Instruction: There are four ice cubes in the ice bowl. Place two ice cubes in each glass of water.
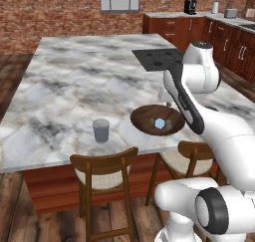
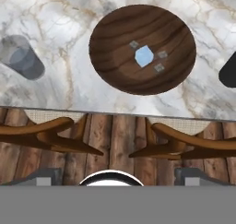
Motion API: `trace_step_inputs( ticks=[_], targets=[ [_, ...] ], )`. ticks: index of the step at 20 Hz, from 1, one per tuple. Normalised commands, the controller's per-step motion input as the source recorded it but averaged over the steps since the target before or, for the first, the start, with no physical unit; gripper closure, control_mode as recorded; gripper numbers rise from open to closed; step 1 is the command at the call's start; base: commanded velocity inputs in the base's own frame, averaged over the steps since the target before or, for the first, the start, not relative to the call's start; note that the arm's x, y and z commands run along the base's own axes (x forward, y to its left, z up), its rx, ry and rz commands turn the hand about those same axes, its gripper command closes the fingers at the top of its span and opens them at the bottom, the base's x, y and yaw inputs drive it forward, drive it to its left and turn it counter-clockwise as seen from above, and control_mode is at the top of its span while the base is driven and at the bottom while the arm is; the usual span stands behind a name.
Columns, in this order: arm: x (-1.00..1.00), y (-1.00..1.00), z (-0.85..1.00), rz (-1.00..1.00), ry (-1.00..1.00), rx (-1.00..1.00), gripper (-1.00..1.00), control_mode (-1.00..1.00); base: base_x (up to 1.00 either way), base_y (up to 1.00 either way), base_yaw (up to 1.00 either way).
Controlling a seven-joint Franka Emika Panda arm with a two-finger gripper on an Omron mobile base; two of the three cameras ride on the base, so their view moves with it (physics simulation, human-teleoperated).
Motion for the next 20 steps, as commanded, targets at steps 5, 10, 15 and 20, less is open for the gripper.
trace_step_inputs(
  ticks=[5, 10, 15, 20],
  targets=[
    [0.0, -0.25, -0.14, 0.1, 0.0, 0.0, -1.0, -1.0, 0.0, 0.0, 0.0],
    [0.0, -0.13, -0.22, 0.1, 0.0, -0.04, -1.0, -1.0, 0.0, 0.0, 0.0],
    [0.0, -0.02, -0.3, 0.11, 0.01, -0.11, -1.0, -1.0, 0.0, 0.0, 0.0],
    [0.0, 0.0, -0.34, 0.11, 0.01, -0.13, -1.0, -1.0, 0.0, 0.0, 0.0]
  ],
)
